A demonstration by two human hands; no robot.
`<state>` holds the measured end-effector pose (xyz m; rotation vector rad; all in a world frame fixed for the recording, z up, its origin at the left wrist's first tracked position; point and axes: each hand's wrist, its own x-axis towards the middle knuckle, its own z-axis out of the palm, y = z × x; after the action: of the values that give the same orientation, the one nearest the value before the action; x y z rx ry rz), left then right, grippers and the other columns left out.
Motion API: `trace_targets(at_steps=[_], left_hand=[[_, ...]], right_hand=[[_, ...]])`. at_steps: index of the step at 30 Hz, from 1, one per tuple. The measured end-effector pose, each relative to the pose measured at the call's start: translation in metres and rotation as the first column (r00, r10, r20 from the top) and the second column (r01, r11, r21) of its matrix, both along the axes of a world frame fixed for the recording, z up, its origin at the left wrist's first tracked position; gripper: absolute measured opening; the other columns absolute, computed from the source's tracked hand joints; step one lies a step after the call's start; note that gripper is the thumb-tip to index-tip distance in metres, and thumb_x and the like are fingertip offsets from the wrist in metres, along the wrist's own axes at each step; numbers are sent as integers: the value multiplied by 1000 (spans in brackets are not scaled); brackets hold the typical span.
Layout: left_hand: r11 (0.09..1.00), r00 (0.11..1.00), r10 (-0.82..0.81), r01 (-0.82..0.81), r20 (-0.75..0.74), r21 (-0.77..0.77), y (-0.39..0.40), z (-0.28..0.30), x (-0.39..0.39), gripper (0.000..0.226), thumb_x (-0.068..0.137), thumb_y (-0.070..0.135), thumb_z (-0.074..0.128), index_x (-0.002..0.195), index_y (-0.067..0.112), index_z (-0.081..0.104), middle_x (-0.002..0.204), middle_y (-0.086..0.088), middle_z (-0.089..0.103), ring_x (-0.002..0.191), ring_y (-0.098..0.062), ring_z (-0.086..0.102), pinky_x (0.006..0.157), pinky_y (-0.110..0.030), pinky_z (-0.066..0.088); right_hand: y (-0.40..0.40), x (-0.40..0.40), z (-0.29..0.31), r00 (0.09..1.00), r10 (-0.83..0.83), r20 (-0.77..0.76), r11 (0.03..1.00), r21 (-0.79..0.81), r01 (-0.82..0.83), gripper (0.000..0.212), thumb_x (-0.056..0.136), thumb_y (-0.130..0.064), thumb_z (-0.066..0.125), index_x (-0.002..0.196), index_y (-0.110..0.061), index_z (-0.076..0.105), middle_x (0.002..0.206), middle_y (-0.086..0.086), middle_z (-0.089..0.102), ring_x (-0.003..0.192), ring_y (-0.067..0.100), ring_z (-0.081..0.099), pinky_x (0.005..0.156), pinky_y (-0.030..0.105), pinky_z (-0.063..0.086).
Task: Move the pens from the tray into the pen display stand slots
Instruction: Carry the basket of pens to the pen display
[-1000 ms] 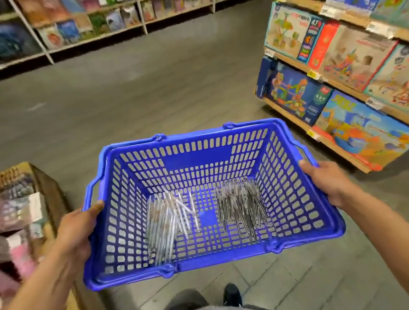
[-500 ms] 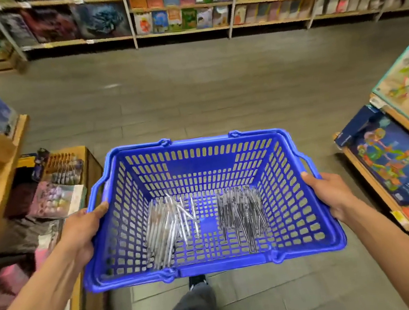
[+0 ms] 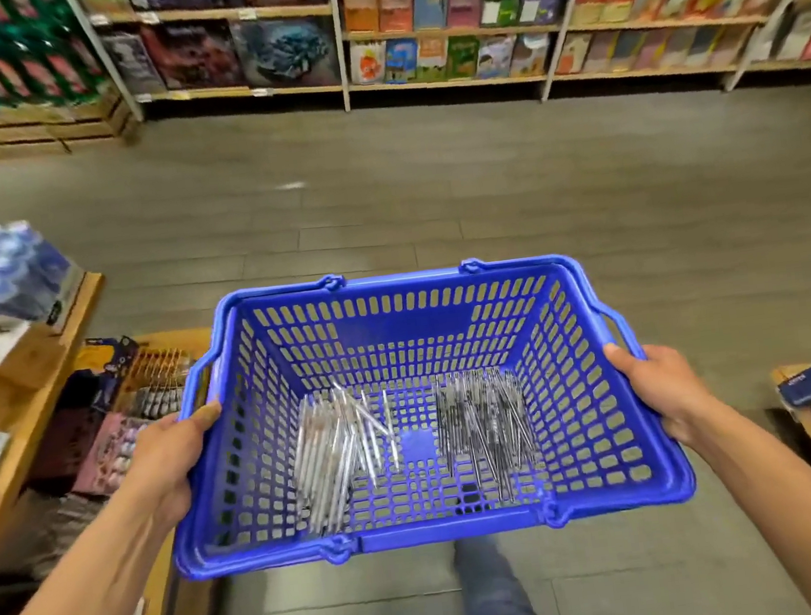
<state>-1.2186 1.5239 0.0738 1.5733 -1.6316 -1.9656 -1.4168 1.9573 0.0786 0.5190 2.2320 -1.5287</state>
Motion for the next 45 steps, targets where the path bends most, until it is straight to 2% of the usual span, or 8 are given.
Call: trace_targets(at_steps=[9, 13, 18, 22, 26, 29, 33, 45], left_hand=[[955, 956, 294, -293, 15, -49, -9, -11, -86, 8, 92, 16, 65, 95, 10, 64, 55, -8, 69, 39, -21, 62, 56, -50, 57], [898, 899, 437, -438, 24, 41, -7, -9, -100, 31, 93, 18, 64, 119, 2, 61, 90, -24, 70, 59, -29, 64, 75, -62, 54], [793, 799, 599, -601, 54, 100, -12, -12, -105, 28, 96, 18, 57, 115, -2, 61, 59, -15, 70, 42, -26, 64, 54, -56, 55], [694, 704, 708, -707, 46, 133, -30, -25, -102, 39, 97, 20, 55, 127, -4, 57, 107, -32, 67, 68, -35, 64, 83, -71, 48], [588, 593, 805, -804, 31, 91, -48, -43, -99, 26, 95, 18, 58, 112, -1, 63, 67, -16, 72, 50, -28, 67, 64, -68, 53], [522, 527, 849, -847, 31, 106, -56, -55, -98, 21, 95, 18, 58, 105, 1, 66, 70, -18, 72, 49, -29, 67, 52, -56, 57], [441, 449, 891, -891, 68, 106, -60, -64, -95, 24, 93, 20, 63, 106, 1, 68, 93, -27, 71, 71, -38, 70, 72, -70, 53], [110, 109, 982, -994, 152, 4, -29, -113, -116, 17, 93, 16, 62, 83, 3, 65, 53, -8, 68, 40, -20, 63, 46, -38, 57]], right_hand=[[-88, -206, -9, 956, 293, -13, 956, -2, -293, 30, 95, -28, 61, 94, 1, 66, 74, 20, 72, 54, 28, 67, 60, 50, 59], [-143, -275, -1, 901, 434, -22, 901, 12, -434, 30, 94, -30, 62, 91, -1, 66, 67, 16, 72, 51, 27, 68, 47, 39, 56], [-241, -334, 2, 777, 630, -17, 776, 40, -629, 29, 94, -31, 63, 89, -3, 65, 66, 13, 72, 52, 26, 69, 45, 32, 53], [-325, -358, -12, 664, 747, -9, 662, 87, -744, 31, 92, -35, 65, 86, -4, 65, 66, 13, 72, 54, 27, 70, 47, 35, 55], [-397, -367, -33, 556, 831, -19, 553, 134, -823, 33, 91, -39, 64, 83, -8, 68, 68, 12, 73, 60, 30, 72, 61, 47, 60], [-438, -373, -46, 499, 866, -15, 496, 138, -857, 31, 90, -40, 64, 86, -10, 68, 68, 11, 73, 60, 29, 72, 56, 43, 60], [-485, -378, -57, 435, 900, 22, 430, 110, -896, 29, 91, -39, 63, 93, -10, 66, 70, 11, 74, 60, 30, 72, 52, 39, 59], [-610, -366, -120, 123, 987, 105, 113, 100, -989, 33, 92, -37, 63, 102, -6, 63, 79, 12, 75, 70, 31, 73, 68, 47, 61]])
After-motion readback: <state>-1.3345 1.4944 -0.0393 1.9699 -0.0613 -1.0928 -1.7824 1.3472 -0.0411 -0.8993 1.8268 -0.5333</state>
